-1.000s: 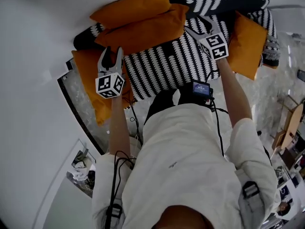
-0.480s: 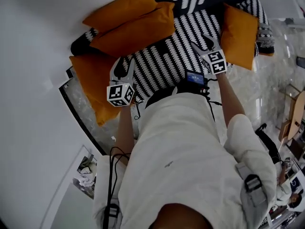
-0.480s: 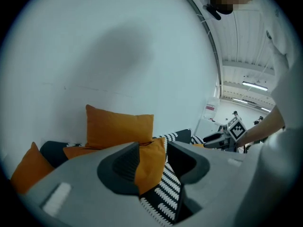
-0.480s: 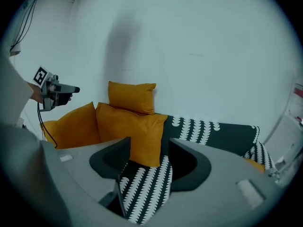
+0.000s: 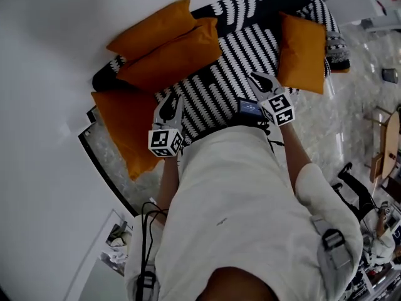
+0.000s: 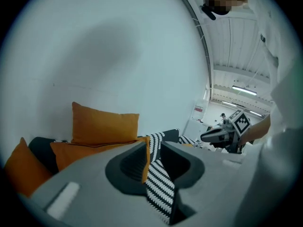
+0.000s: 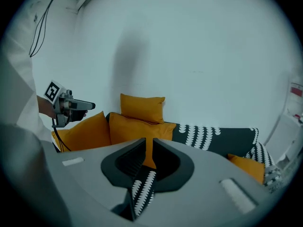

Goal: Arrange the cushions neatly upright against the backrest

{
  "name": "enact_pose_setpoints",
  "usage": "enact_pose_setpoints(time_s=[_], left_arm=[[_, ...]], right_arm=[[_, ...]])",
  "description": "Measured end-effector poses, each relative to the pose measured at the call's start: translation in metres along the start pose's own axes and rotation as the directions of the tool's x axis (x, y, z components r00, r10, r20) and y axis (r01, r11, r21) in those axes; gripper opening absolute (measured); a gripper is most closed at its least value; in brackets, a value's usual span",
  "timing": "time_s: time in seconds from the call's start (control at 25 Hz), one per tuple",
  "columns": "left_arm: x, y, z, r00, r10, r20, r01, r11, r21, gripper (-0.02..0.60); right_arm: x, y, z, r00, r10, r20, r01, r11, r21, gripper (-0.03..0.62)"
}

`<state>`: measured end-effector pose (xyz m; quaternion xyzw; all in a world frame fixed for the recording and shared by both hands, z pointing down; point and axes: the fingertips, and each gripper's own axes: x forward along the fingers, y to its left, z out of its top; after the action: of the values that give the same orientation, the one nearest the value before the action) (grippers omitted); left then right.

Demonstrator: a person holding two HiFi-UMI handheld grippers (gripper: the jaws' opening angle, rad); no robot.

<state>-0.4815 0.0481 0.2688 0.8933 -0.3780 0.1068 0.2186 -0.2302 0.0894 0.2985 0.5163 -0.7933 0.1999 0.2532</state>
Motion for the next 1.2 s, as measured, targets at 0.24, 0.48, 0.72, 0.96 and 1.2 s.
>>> enact_pose_setpoints(time_s=[0.24, 0.48, 0.72, 0.96, 1.2], left_arm=[[0.000, -0.022, -0.016, 0.995, -0.092, -0.035, 0.092, 0.996, -0.006, 0.001], [0.015, -0.036, -0.038, 0.978, -0.185, -0.096, 0.181, 0.983, -0.042, 0.000], [0.043, -0.062, -0.057, 0.950, -0.278, -0.143, 0.273, 0.960, -0.058, 0.000], [0.086, -0.093, -0.073, 0.916, -0.341, -0.210, 0.340, 0.939, -0.039, 0.000], [0.151, -0.156, -0.067, 0.904, -0.356, -0.235, 0.363, 0.932, -0.013, 0.002]], right_arm=[[-0.019, 0.001, -0.006, 0.999, -0.043, -0.033, 0.043, 0.999, -0.001, 0.025], [-0.038, -0.007, -0.028, 0.991, -0.074, -0.114, 0.075, 0.997, 0.009, 0.026], [-0.058, -0.031, -0.044, 0.981, -0.114, -0.158, 0.116, 0.993, 0.005, 0.026], [-0.089, -0.076, -0.068, 0.970, -0.163, -0.178, 0.172, 0.984, 0.038, 0.026], [-0.123, -0.160, -0.102, 0.966, -0.197, -0.169, 0.217, 0.971, 0.105, 0.026]])
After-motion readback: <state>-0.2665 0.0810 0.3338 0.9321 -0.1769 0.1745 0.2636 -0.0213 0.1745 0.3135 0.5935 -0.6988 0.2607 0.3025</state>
